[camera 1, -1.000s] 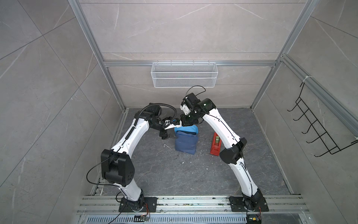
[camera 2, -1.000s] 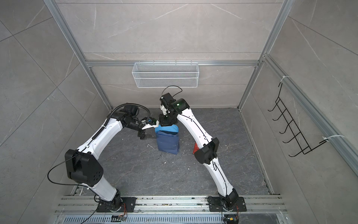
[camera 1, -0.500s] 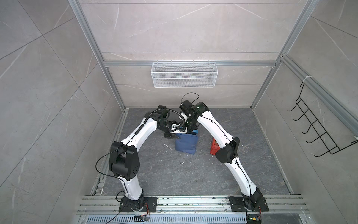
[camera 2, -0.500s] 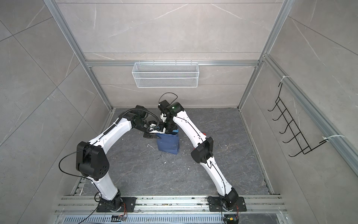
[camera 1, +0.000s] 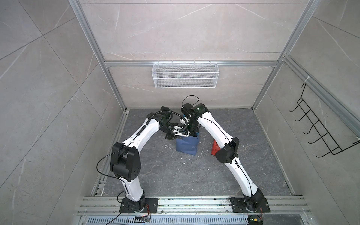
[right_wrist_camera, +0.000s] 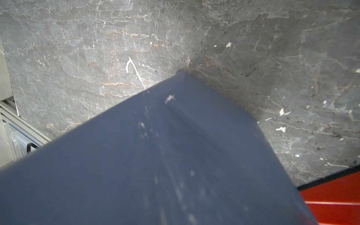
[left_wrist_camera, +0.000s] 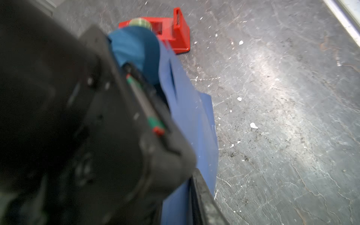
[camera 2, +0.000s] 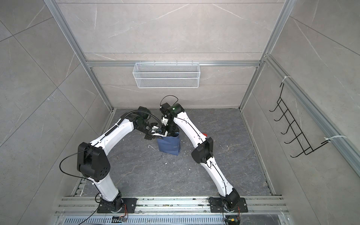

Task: Wrap a gift box in wrapping paper
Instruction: Fold the wrapping paper for the gift box.

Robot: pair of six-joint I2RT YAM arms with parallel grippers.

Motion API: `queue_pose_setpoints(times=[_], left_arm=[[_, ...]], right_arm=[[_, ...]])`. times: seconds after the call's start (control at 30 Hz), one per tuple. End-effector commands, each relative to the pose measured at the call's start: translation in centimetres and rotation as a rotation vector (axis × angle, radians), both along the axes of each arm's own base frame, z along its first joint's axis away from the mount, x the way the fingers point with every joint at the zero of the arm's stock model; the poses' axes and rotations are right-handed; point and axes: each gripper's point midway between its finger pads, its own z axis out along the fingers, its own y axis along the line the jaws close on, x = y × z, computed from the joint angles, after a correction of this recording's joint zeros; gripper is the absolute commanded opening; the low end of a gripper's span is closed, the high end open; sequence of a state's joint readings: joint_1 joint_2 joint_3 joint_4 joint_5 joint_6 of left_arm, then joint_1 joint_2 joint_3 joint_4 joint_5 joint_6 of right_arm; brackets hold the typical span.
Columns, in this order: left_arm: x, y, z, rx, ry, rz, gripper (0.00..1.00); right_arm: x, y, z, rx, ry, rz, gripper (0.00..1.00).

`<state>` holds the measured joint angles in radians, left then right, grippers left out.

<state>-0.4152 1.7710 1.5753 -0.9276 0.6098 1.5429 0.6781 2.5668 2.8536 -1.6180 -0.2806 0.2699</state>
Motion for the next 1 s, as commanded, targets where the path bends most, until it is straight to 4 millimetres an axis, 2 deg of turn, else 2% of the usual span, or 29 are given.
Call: queue_pose_setpoints(times=[0.0,0.23,0.33,0.63,0.73,0.87,0.97], left_arm=[[-1.7,-1.0,3.8,-0.079,-0.054,-0.094,0.21],[-1.6,-1.4,4.1,-0.073,-0.077,-0.107,0.14],[-1.5,-1.4,4.2,-0.070,-0.084,-0.108,0.14],[-2.9,-1.4,6.7,-0.098,-0.065,-0.114,0.09],[-3.0,-1.2,6.4,-0.086,-0.055,-0.113,0.09],[-1.6,-0.6,4.2,-0.013,-0.093,-0.064,0.17],[0.1,-0.4,2.8,0.023,-0.122,0.007,0.33]], right_arm=[[-0.3,-0.5,-1.8,-0.059,0.044,-0.038,0.00],[-0.7,-0.2,-2.6,-0.062,0.090,-0.073,0.00],[-0.9,-0.8,-3.1,-0.095,0.099,-0.076,0.00],[-1.3,-1.5,-3.6,-0.137,0.113,-0.067,0.00],[-1.4,-1.6,-3.6,-0.148,0.108,-0.058,0.00],[-1.5,-1.5,-3.7,-0.141,0.112,-0.057,0.00],[-1.4,-1.3,-3.5,-0.130,0.106,-0.053,0.00]])
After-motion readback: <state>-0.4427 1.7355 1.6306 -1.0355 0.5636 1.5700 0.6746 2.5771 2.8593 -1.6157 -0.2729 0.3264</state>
